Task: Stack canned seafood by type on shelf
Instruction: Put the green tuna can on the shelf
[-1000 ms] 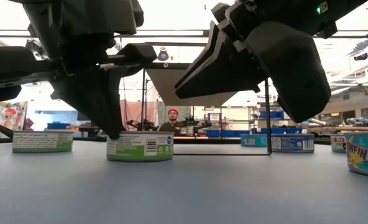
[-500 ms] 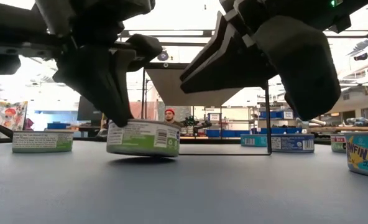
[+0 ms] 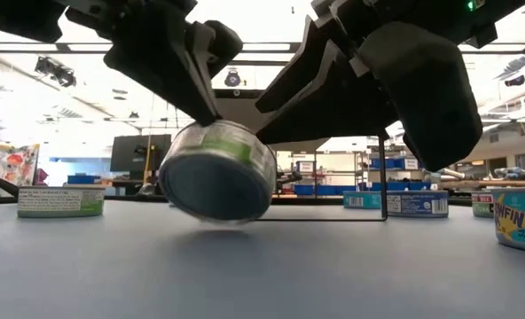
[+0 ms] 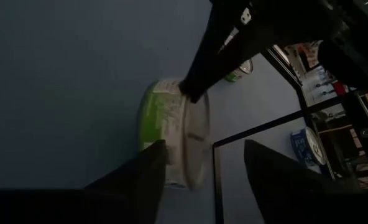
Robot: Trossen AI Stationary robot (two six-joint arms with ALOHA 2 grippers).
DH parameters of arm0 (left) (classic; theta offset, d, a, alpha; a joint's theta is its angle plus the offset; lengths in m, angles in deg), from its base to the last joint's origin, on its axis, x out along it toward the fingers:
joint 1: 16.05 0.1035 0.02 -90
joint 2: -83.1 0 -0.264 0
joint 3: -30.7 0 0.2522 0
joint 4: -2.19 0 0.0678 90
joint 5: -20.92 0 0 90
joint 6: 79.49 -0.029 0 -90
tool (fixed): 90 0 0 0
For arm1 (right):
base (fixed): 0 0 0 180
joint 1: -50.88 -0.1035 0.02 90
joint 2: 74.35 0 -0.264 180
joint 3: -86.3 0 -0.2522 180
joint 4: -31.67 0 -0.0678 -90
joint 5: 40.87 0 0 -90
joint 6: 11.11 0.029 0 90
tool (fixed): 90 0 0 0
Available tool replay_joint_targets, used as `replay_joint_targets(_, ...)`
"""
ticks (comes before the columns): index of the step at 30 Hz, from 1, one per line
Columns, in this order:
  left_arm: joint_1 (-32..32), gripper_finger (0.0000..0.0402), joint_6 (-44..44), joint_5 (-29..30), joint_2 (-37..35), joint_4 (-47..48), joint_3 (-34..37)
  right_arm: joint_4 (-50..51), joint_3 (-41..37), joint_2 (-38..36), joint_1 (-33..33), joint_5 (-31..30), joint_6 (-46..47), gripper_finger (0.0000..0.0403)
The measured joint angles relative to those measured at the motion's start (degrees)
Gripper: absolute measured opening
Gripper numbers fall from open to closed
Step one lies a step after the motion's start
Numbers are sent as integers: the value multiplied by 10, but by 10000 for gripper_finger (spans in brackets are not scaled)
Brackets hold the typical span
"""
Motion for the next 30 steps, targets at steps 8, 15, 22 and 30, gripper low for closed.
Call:
replay_joint_targets(8,3,0,2,-11,-1,-9,0,0,0,0,0,-1,0,262)
replay_joint_targets(15,3,0,6,-13,-5,-26,0,1,0,0,0,-14,-1,268)
replay_joint_targets(22,3,0,6,-21,-12,-15,-1,-1,0,0,0,-9,2,271)
replay_joint_targets(30,-6,22,-6,-18,-12,25,-1,2,0,0,1,7,15,272)
